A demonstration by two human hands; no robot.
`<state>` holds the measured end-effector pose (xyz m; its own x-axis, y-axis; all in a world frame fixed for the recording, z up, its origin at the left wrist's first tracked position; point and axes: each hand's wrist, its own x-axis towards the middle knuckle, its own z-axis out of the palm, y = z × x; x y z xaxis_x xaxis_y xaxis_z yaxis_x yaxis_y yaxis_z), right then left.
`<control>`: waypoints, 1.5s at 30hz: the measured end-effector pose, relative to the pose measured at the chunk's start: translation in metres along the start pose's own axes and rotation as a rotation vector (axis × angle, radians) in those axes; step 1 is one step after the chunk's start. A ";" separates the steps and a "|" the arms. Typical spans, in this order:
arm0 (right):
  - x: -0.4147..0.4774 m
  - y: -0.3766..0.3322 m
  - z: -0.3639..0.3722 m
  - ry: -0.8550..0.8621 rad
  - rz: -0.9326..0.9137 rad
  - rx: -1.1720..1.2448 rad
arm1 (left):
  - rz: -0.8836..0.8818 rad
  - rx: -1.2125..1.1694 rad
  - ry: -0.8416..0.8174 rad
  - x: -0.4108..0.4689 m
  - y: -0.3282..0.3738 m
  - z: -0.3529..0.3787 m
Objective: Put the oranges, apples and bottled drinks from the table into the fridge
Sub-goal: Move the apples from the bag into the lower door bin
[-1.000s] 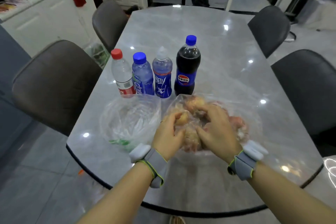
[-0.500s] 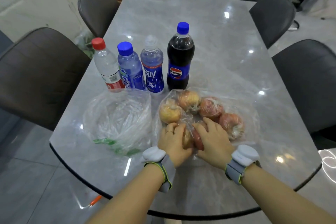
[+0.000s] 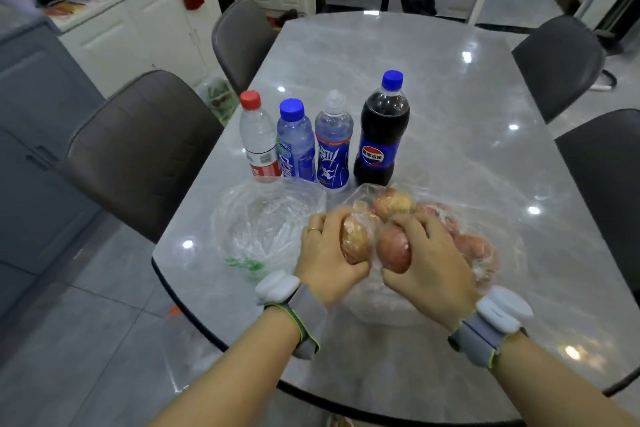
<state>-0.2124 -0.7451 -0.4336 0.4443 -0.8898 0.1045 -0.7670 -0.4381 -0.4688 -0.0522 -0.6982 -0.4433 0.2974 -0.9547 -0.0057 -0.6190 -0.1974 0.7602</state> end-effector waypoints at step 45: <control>-0.302 -0.697 0.127 -0.658 -1.305 0.675 | -0.842 0.370 1.476 -0.619 -0.149 -0.477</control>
<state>0.2467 -0.1545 -0.2502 0.8472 0.3120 0.4300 0.5310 -0.5233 -0.6665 0.2030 0.0289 -0.2429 0.8264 0.3750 0.4201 -0.0162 -0.7298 0.6834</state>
